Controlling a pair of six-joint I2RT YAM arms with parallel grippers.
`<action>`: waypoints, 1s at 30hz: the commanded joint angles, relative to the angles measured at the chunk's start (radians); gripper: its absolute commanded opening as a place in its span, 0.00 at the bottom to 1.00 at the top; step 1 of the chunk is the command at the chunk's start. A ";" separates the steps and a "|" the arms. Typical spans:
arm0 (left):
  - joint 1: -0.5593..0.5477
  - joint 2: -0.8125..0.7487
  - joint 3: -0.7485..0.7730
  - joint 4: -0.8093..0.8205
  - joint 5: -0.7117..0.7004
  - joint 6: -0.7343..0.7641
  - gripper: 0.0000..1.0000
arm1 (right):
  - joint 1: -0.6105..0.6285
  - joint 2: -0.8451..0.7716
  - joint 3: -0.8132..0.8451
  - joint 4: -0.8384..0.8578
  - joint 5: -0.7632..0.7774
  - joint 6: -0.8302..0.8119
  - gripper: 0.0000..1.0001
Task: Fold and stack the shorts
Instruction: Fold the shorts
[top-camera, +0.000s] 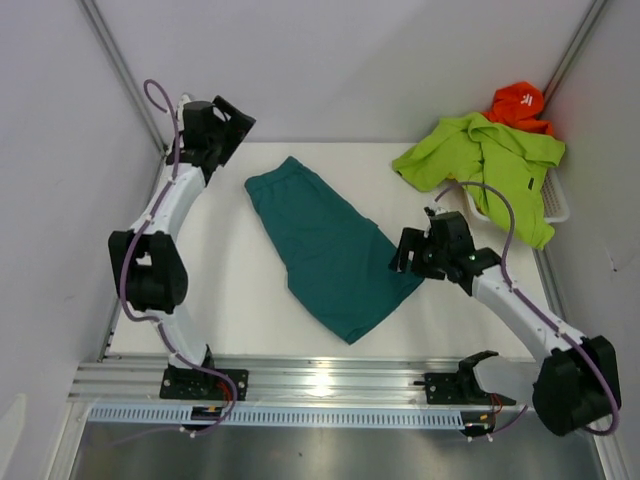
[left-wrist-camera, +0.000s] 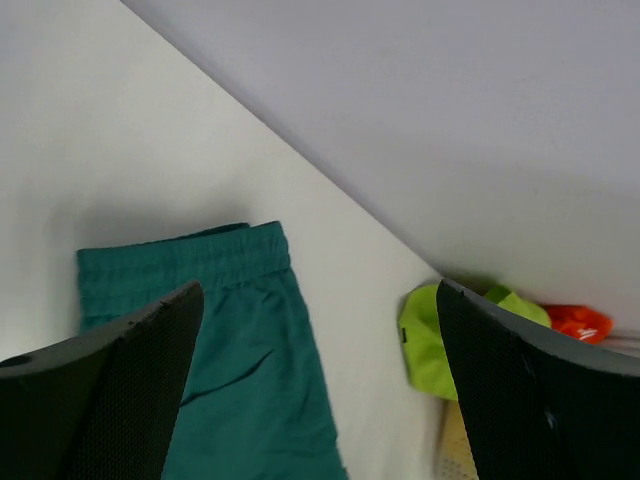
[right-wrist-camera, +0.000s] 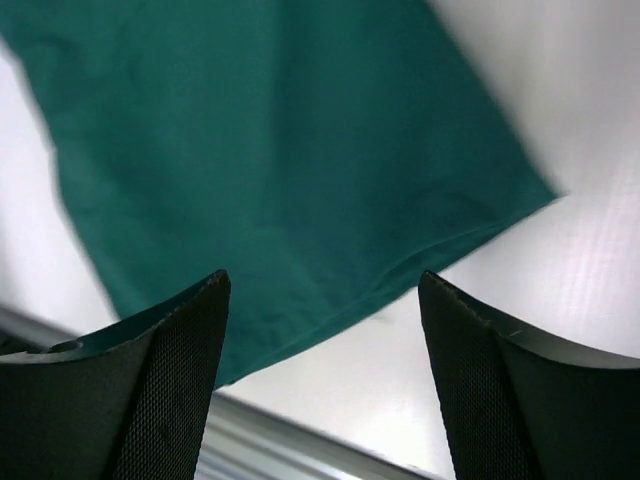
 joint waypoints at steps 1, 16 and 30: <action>0.016 -0.095 -0.107 -0.075 -0.003 0.193 0.99 | 0.108 -0.120 -0.091 0.165 -0.088 0.199 0.78; 0.076 -0.031 -0.371 0.043 0.167 0.264 0.99 | 0.385 0.343 0.271 0.319 0.041 0.235 0.73; 0.119 0.244 -0.368 0.521 0.318 0.025 0.99 | 0.412 0.662 0.528 0.439 -0.063 0.223 0.71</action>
